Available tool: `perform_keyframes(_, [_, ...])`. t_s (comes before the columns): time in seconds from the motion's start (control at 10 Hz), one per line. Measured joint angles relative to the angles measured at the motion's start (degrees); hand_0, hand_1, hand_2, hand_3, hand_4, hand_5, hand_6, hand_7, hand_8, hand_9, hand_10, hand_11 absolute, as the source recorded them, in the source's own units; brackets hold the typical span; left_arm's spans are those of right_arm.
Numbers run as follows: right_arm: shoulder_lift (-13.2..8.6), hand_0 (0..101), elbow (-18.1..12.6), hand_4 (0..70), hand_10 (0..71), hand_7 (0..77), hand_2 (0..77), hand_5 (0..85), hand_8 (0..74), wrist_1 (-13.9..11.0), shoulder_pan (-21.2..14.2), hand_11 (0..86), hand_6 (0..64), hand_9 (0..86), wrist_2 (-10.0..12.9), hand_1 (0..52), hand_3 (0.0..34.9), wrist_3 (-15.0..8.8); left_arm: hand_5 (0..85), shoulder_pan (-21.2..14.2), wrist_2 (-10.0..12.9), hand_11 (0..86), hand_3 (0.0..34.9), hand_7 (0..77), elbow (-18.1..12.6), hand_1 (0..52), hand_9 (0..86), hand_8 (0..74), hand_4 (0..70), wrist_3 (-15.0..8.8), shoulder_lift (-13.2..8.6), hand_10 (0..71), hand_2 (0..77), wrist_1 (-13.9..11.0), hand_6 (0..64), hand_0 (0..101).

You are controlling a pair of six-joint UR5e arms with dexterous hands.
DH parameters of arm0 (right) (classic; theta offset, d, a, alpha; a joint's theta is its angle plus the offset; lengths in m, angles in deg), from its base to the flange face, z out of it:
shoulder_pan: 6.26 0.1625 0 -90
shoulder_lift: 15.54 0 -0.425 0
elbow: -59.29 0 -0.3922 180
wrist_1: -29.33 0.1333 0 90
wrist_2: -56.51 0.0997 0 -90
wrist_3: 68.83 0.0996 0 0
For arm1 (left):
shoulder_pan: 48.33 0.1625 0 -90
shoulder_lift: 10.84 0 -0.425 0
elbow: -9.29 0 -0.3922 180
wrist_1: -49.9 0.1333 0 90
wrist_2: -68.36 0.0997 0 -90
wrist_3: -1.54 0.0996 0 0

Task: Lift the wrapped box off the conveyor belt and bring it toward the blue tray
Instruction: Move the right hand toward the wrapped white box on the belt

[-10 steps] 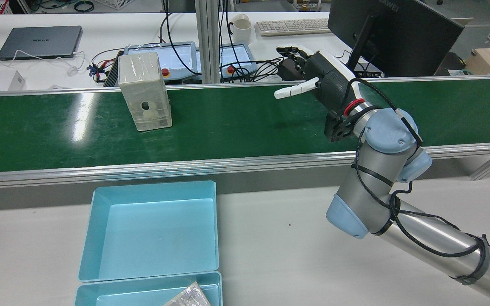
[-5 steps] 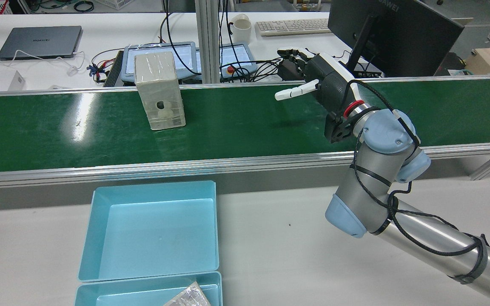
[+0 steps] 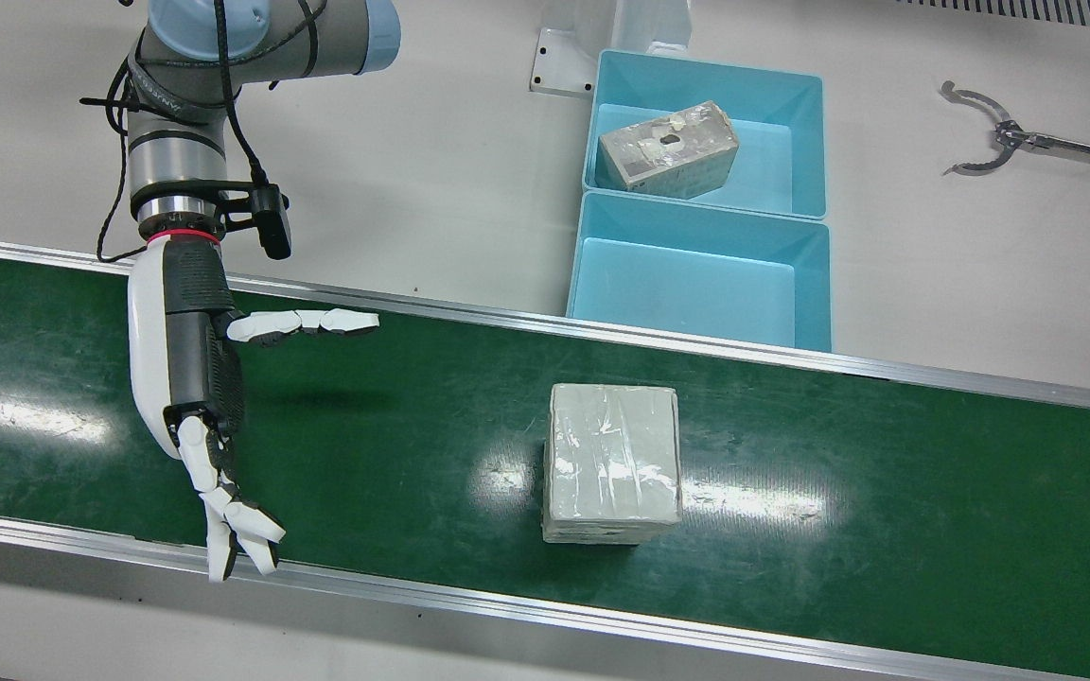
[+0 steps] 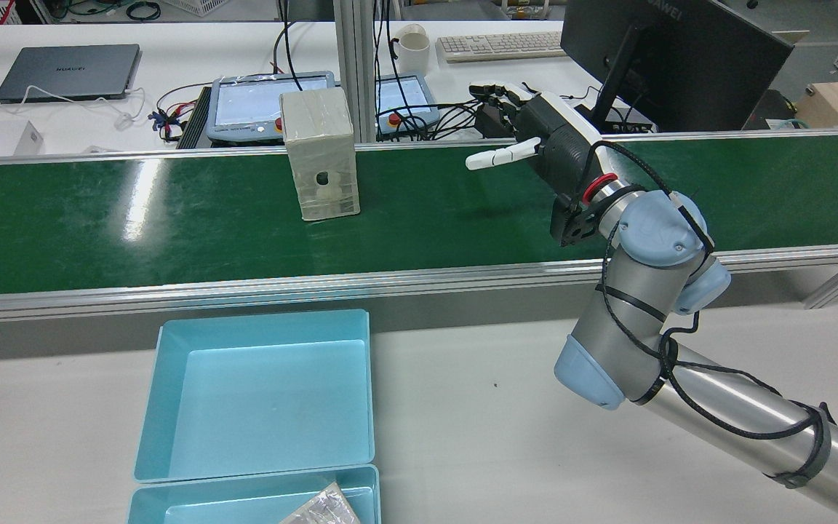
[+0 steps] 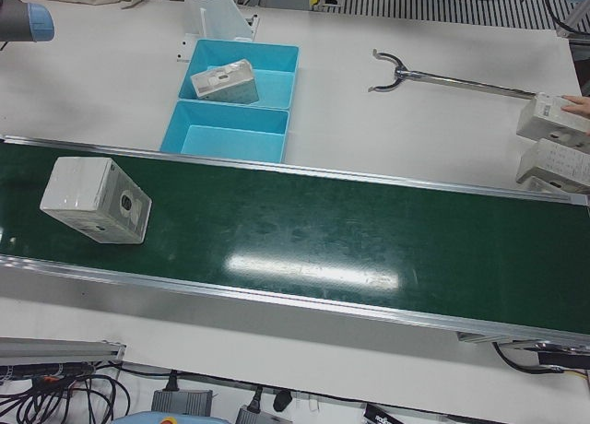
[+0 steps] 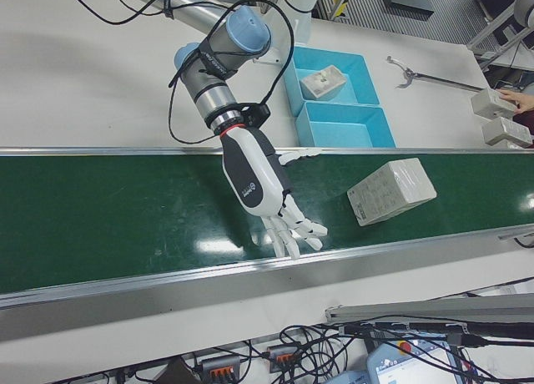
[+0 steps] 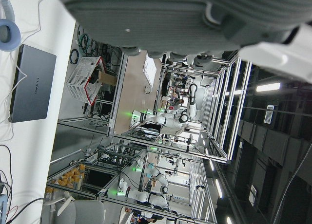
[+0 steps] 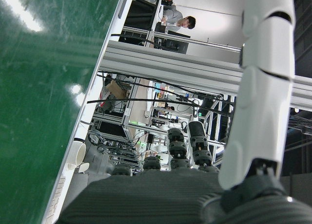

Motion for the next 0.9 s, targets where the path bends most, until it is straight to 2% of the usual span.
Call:
perform_keyframes(0.1, [0.0,46,0.0,3.3,0.0,3.8,9.8,23.5,1.6,0.01,-0.07,1.1,4.4,1.6,0.02,12.5,7.4,-0.01,1.1,0.0,0.0,0.5,0.0,0.5,0.0,0.0,0.0,0.5,0.0,0.0,0.0,0.5,0.5,0.0,0.0,0])
perform_keyframes(0.6, [-0.05,46,0.86,4.4,0.0,3.8,11.4,24.0,1.6,0.15,-0.34,1.1,4.4,1.6,0.03,12.5,6.7,0.09,0.5,0.0,0.0,0.5,0.0,0.5,0.0,0.0,0.0,0.5,0.0,0.0,0.0,0.5,0.5,0.0,0.0,0])
perform_keyframes(0.9, [-0.02,46,1.95,2.7,0.0,3.8,11.4,24.5,1.6,2.06,-0.46,1.1,4.4,1.6,0.03,12.5,7.2,0.08,0.5,0.0,0.0,0.5,0.0,0.0,0.0,0.0,0.0,0.5,0.0,0.0,0.0,0.5,0.5,0.0,0.0,0])
